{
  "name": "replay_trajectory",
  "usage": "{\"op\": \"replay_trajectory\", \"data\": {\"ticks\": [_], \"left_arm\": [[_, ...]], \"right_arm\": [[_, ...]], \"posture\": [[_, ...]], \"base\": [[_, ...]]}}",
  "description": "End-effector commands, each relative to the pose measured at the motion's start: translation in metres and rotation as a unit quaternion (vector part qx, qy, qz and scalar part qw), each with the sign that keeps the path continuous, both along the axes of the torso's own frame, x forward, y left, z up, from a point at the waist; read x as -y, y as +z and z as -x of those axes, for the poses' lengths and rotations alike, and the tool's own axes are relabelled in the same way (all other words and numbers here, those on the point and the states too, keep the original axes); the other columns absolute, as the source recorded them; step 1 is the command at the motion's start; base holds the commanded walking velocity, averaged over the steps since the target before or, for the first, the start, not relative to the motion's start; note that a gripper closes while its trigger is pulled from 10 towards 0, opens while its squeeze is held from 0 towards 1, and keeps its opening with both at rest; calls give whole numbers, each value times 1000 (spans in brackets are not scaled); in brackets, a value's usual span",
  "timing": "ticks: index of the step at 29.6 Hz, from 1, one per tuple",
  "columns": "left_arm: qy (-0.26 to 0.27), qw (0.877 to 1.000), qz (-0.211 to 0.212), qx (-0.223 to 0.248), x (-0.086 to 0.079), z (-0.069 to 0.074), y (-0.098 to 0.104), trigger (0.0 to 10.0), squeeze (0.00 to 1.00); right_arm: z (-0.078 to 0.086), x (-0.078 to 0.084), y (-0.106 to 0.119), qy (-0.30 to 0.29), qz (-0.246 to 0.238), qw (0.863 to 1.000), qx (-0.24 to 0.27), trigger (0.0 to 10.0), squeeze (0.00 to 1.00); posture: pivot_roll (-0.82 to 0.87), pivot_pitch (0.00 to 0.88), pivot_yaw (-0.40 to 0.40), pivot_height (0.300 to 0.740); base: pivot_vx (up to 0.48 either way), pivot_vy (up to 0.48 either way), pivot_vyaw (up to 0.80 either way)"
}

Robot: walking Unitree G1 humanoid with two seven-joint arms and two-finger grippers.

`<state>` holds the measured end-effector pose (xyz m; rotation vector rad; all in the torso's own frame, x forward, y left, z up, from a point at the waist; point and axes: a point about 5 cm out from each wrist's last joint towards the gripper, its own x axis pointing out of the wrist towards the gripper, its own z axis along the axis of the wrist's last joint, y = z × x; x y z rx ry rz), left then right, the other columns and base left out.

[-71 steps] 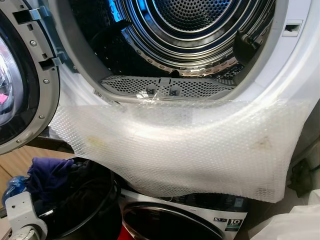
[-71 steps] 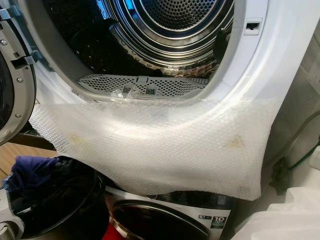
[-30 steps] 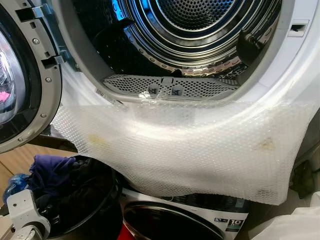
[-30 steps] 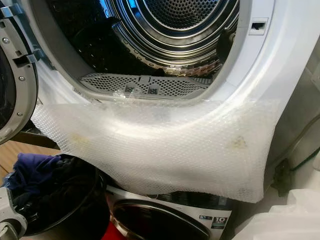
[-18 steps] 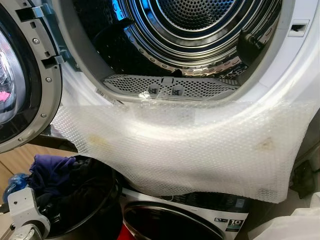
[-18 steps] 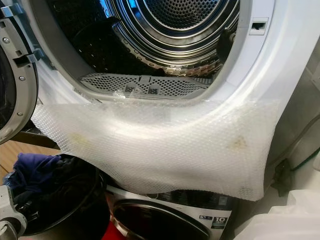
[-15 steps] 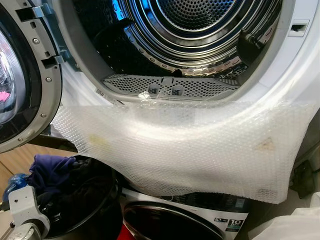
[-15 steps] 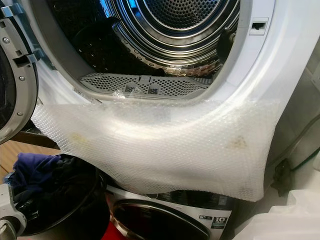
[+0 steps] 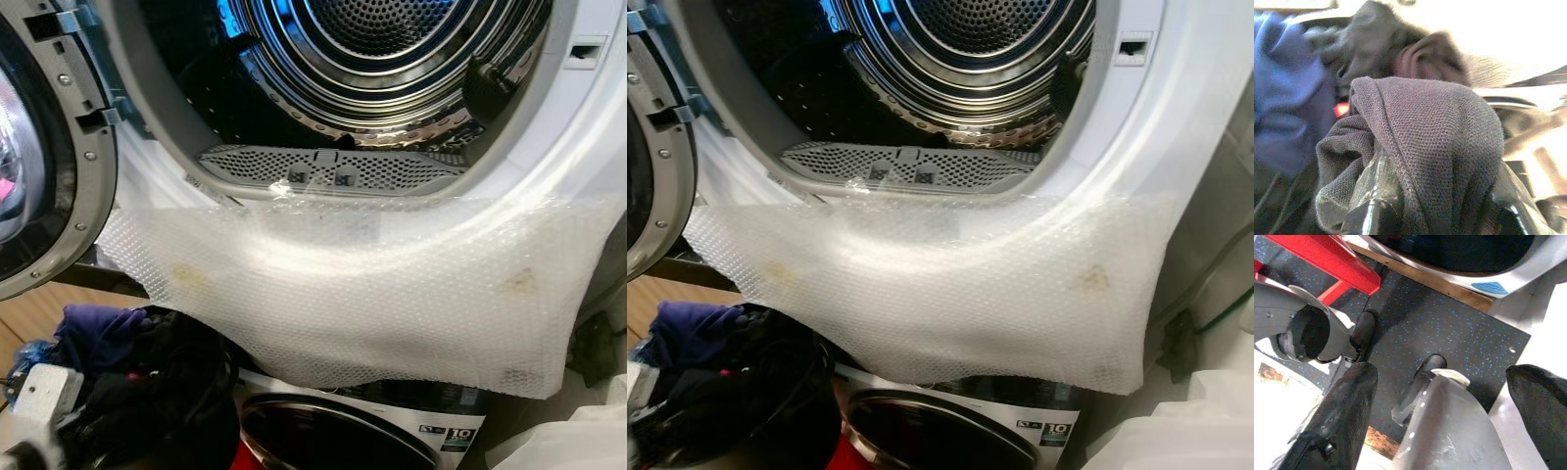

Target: Clothes washing

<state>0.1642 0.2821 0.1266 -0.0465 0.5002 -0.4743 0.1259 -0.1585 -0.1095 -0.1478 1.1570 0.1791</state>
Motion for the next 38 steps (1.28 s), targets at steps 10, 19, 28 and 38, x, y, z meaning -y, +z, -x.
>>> {"op": "replay_trajectory", "data": {"ticks": [10,19,28,38], "left_arm": [[-201,976,53,70,12,5,69,0,0],[-269,951,97,119,27,1,99,0,0],[-333,924,123,145,42,-7,115,0,0],[-408,871,202,185,72,-29,133,0,0]], "right_arm": [[-3,-7,1,2,-10,1000,-2,10000,0],[-4,-7,1,0,-11,1000,0,10000,0],[-4,-7,1,0,-10,1000,1,10000,0],[-6,-7,1,-1,-9,1000,5,10000,0]], "posture": [[251,0,88,740],[253,0,84,740],[259,0,76,740],[248,0,73,740]], "base": [[0,0,0],[0,0,0],[0,0,0],[0,0,0]]}}
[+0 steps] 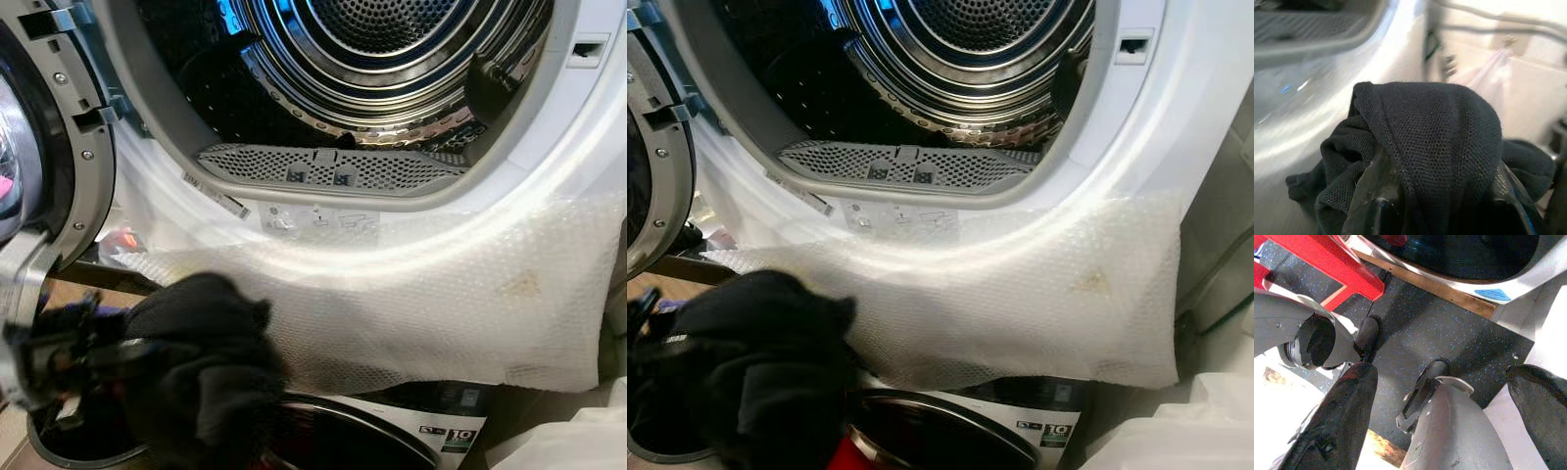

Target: Clothes washing

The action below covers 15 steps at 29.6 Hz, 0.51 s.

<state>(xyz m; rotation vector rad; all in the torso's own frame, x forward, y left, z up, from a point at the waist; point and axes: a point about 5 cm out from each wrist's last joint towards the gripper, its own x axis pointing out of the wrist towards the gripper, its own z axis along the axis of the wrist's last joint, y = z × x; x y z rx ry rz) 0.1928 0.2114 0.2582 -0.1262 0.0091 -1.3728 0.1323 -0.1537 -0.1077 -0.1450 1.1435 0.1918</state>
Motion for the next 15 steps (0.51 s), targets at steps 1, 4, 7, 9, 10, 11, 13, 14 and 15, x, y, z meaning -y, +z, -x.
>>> {"op": "replay_trajectory", "data": {"ticks": [1,4,7,9,10,11,13,14,15], "left_arm": [[-35,999,29,2,10,-8,4,0,0],[-43,998,38,2,15,-13,5,0,0],[-66,997,40,10,26,-21,5,0,0],[-69,996,39,27,34,-30,9,0,0],[-69,996,39,27,34,-30,9,0,0],[-69,996,39,27,34,-30,9,0,0],[-40,995,36,84,46,-54,23,0,0],[-40,995,36,84,46,-54,23,0,0],[12,989,7,148,58,-79,36,0,0]], "right_arm": [[-1,-2,0,-6,-4,1000,0,10000,0],[-1,-2,0,-6,-3,1000,1,10000,0],[-2,-2,0,-7,-4,1000,2,10000,0],[-2,-2,1,-8,-3,1000,3,10000,0],[-2,-2,1,-8,-3,1000,3,10000,0],[-2,-2,1,-8,-3,1000,3,10000,0],[-2,-1,0,-8,-3,1000,3,10000,0],[-2,-1,0,-8,-3,1000,3,10000,0],[-2,-1,0,-9,-3,1000,3,10000,0]], "posture": [[249,0,70,740],[248,0,69,740],[237,0,68,740],[237,0,66,740],[237,0,66,740],[237,0,66,740],[230,0,65,740],[230,0,65,740],[222,0,67,740]], "base": [[0,0,0],[0,0,0],[0,0,0],[0,0,0],[0,0,0],[0,0,0],[0,0,0],[0,0,0],[0,0,0]]}}
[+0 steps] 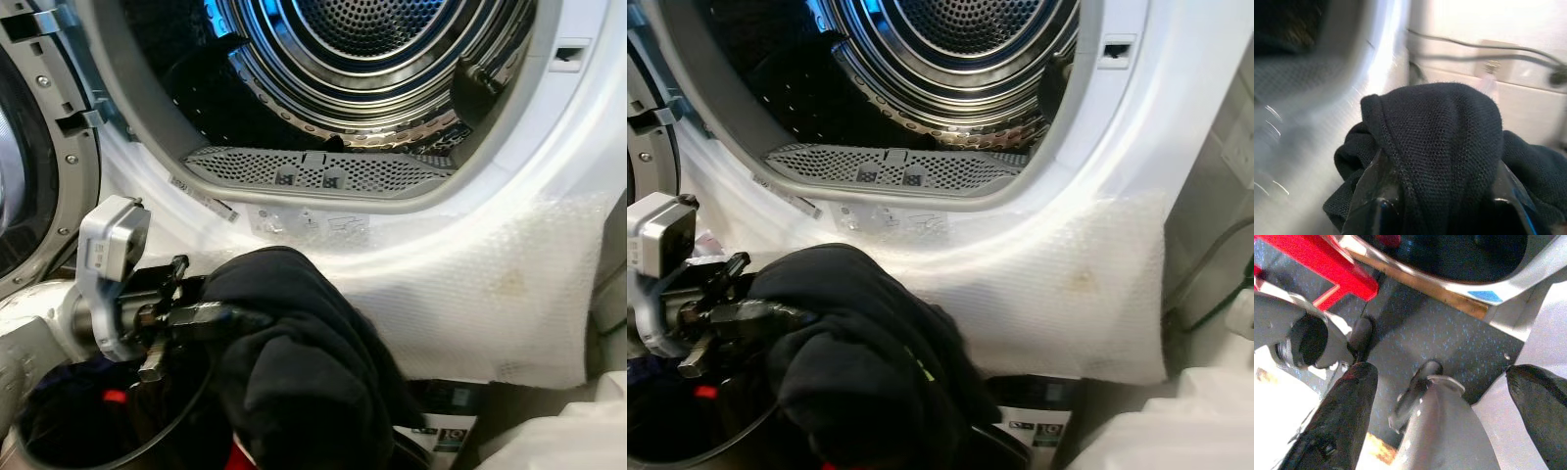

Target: Clothes washing

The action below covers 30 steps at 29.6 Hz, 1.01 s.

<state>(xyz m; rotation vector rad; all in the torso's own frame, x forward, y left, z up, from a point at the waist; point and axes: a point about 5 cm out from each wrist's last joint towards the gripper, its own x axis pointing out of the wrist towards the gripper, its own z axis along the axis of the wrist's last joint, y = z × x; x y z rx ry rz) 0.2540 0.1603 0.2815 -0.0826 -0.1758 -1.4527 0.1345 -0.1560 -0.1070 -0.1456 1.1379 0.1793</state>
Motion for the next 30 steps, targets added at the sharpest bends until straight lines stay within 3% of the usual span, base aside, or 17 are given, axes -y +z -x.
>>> {"op": "replay_trajectory", "data": {"ticks": [1,2,4,7,12,13,14,15,19,20,23,25,26,27,28,30], "left_arm": [[53,996,-26,67,7,-18,12,0,0],[77,992,-44,94,12,-28,16,0,0],[77,992,-44,94,12,-28,16,0,0],[84,984,-56,144,25,-42,27,0,0],[73,977,-36,199,43,-53,52,0,0],[92,968,-2,235,51,-66,75,0,0],[99,964,6,246,54,-71,82,0,0],[131,951,21,278,57,-80,96,0,0],[156,932,46,323,62,-88,121,0,0],[156,932,46,323,62,-88,121,0,0],[191,906,67,372,63,-89,141,0,0],[197,900,74,382,63,-90,146,0,0],[289,859,85,413,57,-100,160,0,0],[289,859,85,413,57,-100,160,0,0],[346,828,95,430,51,-104,168,0,0],[363,820,104,430,49,-107,169,0,0]], "right_arm": [[1,-3,0,-5,-6,1000,-1,10000,0],[1,-3,0,-5,-6,1000,-1,10000,0],[1,-3,0,-5,-6,1000,-1,10000,0],[1,-3,0,-7,-7,1000,-1,10000,0],[2,-4,-1,-9,-8,1000,-2,10000,0],[3,-5,-1,-10,-9,1000,-4,10000,0],[3,-6,-1,-10,-9,1000,-5,10000,0],[4,-7,-1,-10,-9,1000,-5,10000,0],[3,-8,-1,-12,-10,1000,-5,10000,0],[3,-8,-1,-12,-10,1000,-5,10000,0],[4,-8,-2,-15,-11,1000,-5,10000,0],[5,-8,-2,-15,-12,1000,-5,10000,0],[6,-7,-2,-15,-12,1000,-6,10000,0],[6,-7,-2,-15,-12,1000,-6,10000,0],[6,-7,-2,-15,-12,1000,-7,10000,0],[7,-6,-2,-16,-11,1000,-7,10000,0]], "posture": [[222,0,67,740],[217,0,69,740],[217,0,69,740],[206,0,75,740],[203,0,77,740],[199,0,78,740],[199,0,78,740],[197,0,78,740],[185,0,84,740],[185,0,84,740],[177,0,85,740],[177,0,84,740],[174,0,83,740],[174,0,83,740],[172,0,83,740],[160,0,85,740]], "base": [[0,0,0],[0,0,0],[0,0,0],[0,0,0],[0,0,0],[0,0,0],[0,0,0],[0,0,0],[0,0,0],[0,0,0],[0,0,0],[0,0,0],[0,0,0],[0,0,0],[0,0,0],[0,0,0]]}}
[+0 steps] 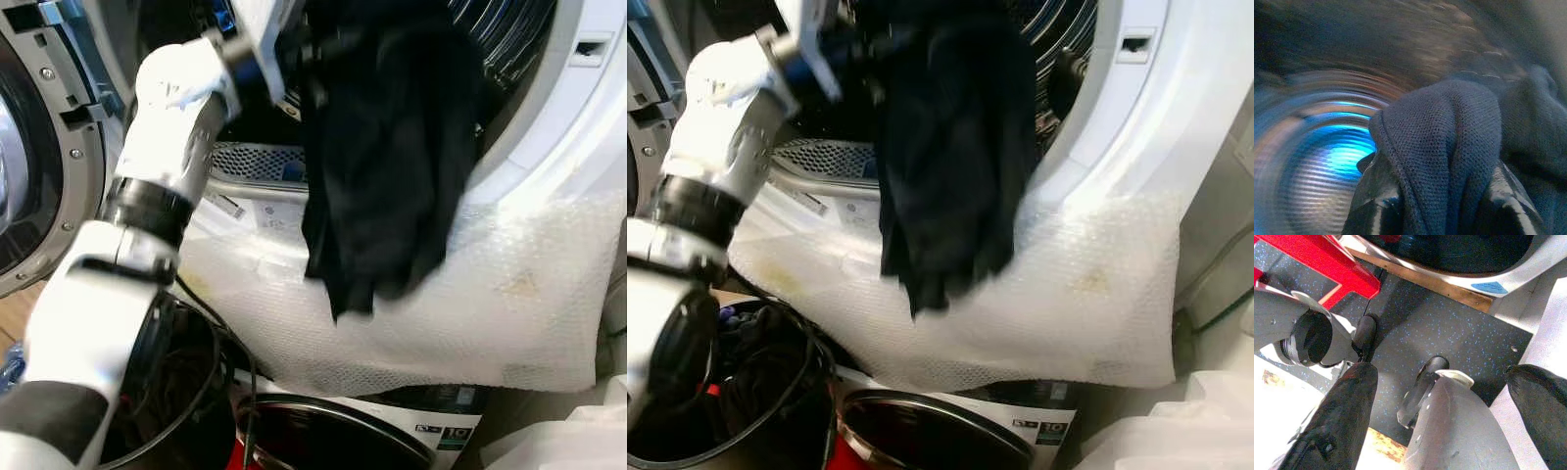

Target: Clothes washing

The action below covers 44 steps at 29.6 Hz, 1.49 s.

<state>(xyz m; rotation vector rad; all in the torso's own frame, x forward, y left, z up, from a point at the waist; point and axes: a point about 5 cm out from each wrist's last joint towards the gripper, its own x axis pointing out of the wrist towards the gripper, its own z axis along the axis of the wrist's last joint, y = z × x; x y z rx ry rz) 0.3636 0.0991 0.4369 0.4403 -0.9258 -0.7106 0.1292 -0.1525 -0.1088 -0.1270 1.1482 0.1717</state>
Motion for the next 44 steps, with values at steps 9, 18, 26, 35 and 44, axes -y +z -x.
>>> {"op": "replay_trajectory", "data": {"ticks": [9,18,26,35,44], "left_arm": [[164,981,87,47,-16,-16,1,0,0],[58,990,49,-117,16,-35,-59,0,0],[-33,983,26,-181,20,-35,-58,0,0],[17,976,142,-163,-4,-33,-11,0,0],[24,961,88,-262,13,-45,-45,2824,0]], "right_arm": [[8,0,-2,-17,-2,1000,-6,10000,0],[36,10,-9,-33,6,999,-26,10000,0],[52,22,-10,-39,12,999,-29,10000,0],[50,34,-8,-53,27,998,-1,10000,0],[42,30,-5,-56,27,998,30,10000,0]], "posture": [[98,0,98,740],[22,0,95,740],[-4,40,90,740],[-44,80,87,740],[-64,98,82,740]], "base": [[0,0,0],[0,0,0],[0,0,0],[0,0,0],[0,0,0]]}}
